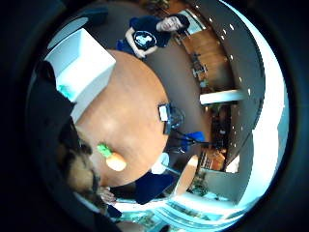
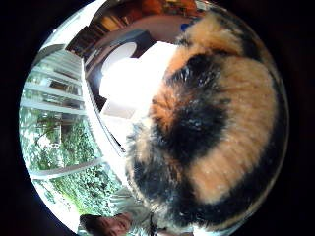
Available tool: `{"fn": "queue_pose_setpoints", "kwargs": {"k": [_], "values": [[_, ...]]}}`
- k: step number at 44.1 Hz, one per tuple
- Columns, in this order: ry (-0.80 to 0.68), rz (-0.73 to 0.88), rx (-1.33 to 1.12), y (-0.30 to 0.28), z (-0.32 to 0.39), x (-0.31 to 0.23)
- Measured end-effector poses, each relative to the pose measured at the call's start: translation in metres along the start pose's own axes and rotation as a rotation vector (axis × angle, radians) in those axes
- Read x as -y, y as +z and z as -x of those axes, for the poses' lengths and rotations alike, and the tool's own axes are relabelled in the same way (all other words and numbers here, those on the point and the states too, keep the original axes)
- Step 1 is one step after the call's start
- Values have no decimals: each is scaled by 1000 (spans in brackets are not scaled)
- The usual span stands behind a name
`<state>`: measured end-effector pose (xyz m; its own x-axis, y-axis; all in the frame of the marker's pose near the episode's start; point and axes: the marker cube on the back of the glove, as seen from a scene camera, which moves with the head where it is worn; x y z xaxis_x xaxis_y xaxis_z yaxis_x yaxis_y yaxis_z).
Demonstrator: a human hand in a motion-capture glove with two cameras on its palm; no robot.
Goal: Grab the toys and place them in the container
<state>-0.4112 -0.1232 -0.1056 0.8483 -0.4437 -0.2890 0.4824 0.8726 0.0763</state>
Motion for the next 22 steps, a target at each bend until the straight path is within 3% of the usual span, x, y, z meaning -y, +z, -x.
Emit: {"fn": "queue_pose_setpoints", "kwargs": {"k": [5, 9, 16, 22], "values": [[-30, -7, 0, -3, 37, 29], [35, -93, 179, -3, 67, 51], [-176, 15, 147, 25, 71, 45], [-185, 115, -5, 53, 73, 49]]}}
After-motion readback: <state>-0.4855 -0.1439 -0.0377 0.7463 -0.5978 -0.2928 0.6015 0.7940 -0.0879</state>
